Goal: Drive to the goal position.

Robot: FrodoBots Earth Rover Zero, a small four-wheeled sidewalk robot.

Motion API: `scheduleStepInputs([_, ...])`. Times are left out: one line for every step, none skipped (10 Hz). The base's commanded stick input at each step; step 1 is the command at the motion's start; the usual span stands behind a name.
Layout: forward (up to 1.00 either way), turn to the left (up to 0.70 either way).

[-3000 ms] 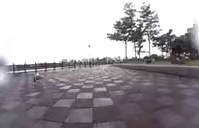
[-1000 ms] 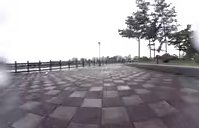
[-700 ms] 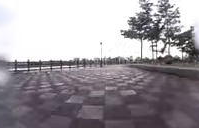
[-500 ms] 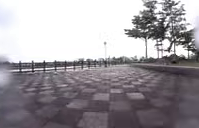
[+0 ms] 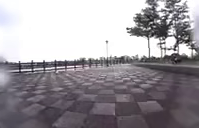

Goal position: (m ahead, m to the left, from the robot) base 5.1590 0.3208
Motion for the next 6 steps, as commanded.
scheduleStepInputs([1.00, 0.25])
scheduleStepInputs([1.00, 0.02])
scheduleStepInputs([1.00, 0.00])
scheduleStepInputs([1.00, 0.00])
scheduleStepInputs([1.00, 0.00])
scheduleStepInputs([1.00, 0.00])
